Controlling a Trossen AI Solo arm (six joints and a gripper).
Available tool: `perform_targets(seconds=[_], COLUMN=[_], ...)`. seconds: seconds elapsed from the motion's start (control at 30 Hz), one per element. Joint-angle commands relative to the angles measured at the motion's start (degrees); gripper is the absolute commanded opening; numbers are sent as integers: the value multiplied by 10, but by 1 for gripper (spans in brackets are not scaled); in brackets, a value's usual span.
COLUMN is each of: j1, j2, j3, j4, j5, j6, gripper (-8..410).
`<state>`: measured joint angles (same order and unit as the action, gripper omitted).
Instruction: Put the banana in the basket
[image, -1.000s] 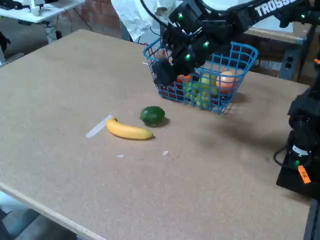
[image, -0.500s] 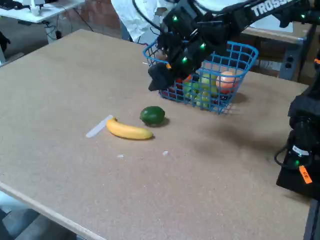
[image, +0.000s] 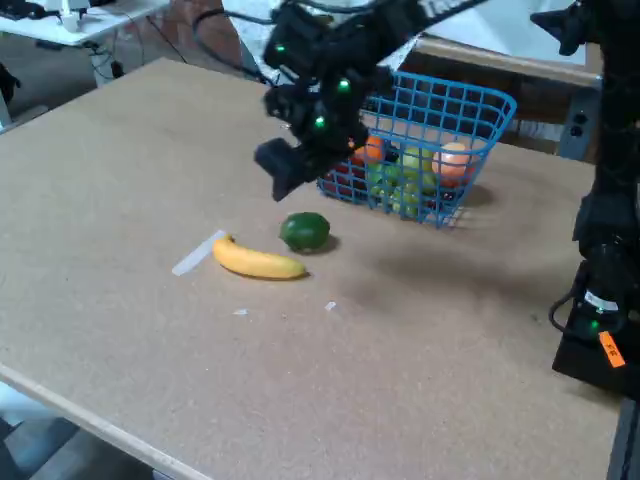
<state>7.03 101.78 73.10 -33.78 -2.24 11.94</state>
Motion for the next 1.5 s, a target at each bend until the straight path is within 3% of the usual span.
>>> perform_targets(seconds=[0.0, 0.3, 1.47], j1=[9, 14, 26], j2=[56, 162, 270], j3=[62, 141, 142], j4=[-25, -38, 88], j5=[-1, 2, -5], j6=[0, 0, -18], gripper=[342, 342, 342])
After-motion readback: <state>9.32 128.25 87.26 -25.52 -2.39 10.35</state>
